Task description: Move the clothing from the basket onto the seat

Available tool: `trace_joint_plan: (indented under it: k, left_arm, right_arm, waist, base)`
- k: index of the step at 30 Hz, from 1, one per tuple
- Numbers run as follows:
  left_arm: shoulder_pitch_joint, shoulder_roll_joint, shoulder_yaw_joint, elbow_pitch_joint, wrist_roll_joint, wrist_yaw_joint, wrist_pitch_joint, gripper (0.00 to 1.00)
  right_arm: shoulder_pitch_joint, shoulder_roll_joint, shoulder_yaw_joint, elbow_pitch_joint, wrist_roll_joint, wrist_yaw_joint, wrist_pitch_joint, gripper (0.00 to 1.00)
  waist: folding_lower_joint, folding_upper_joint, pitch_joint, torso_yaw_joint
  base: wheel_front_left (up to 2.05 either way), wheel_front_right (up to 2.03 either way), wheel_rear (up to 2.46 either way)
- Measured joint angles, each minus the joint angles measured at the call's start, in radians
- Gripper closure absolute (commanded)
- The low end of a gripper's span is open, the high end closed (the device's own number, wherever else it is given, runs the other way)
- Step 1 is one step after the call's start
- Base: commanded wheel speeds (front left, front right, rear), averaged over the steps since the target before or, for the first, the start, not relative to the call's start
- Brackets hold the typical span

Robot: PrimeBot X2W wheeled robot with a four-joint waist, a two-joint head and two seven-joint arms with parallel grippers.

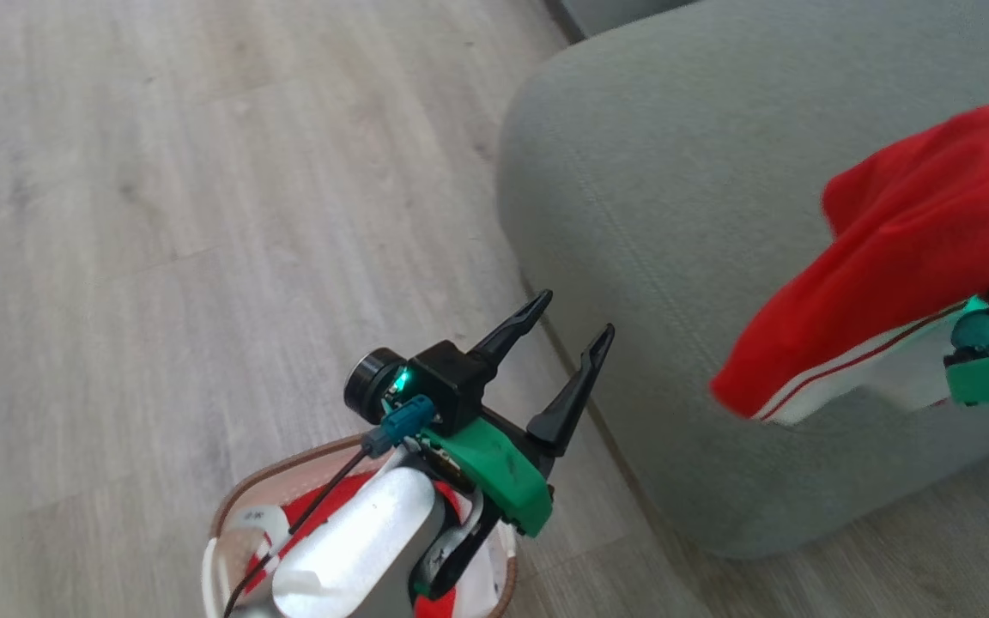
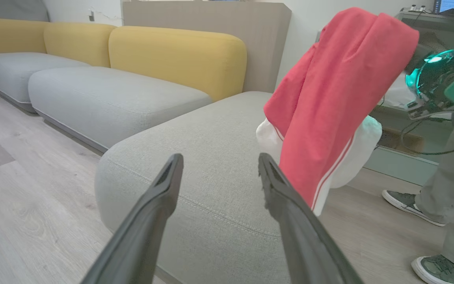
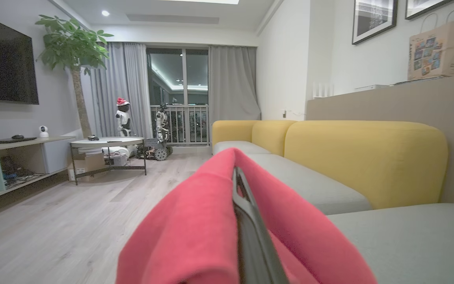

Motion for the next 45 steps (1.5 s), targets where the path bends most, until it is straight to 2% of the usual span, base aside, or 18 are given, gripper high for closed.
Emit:
trace_joint_plan:
  k: [12,20,27,32,37,45]
  left_arm:
    - [-0.001,-0.001,-0.001,0.032,0.001,0.003,-0.014,0.00]
    - [-0.009,-0.004,-0.001,0.043,0.001,0.003,-0.021,0.00]
    - [-0.028,-0.011,-0.004,0.054,0.004,0.003,-0.022,0.00]
    - [-0.052,-0.016,-0.013,0.062,0.010,0.003,-0.022,0.00]
    - [-0.103,-0.023,-0.036,0.067,0.021,0.012,-0.016,0.00]
    - [-0.216,-0.035,-0.082,0.095,0.047,0.030,0.012,0.00]
  right_arm:
    - [0.087,0.012,-0.039,-0.030,0.016,0.000,0.000,1.00]
    - [0.089,0.015,-0.044,-0.038,0.022,0.000,0.000,1.00]
    - [0.075,0.012,-0.045,-0.020,0.039,0.000,0.000,1.00]
    - [-0.008,-0.004,-0.035,0.020,0.060,0.000,0.000,1.00]
    - [-0.139,-0.051,-0.009,0.071,0.072,0.000,0.000,1.00]
    - [-0.350,-0.132,0.004,0.226,0.151,0.000,0.000,1.00]
  waist:
    - [0.0000,0.0000,0.010,-0.120]
    - [0.0000,0.0000,0.022,-0.157]
    - [0.0000,0.0000,0.042,-0.158]
    - [0.0000,0.0000,0.071,-0.147]
    - [0.0000,0.0000,0.120,-0.127]
    - [0.0000,0.0000,0.248,-0.083]
  base:
    - [0.00,0.00,0.00]
    - [0.00,0.00,0.00]
    - [0.00,0.00,0.00]
    - [0.00,0.00,0.00]
    - [0.00,0.00,0.00]
    - [0.00,0.00,0.00]
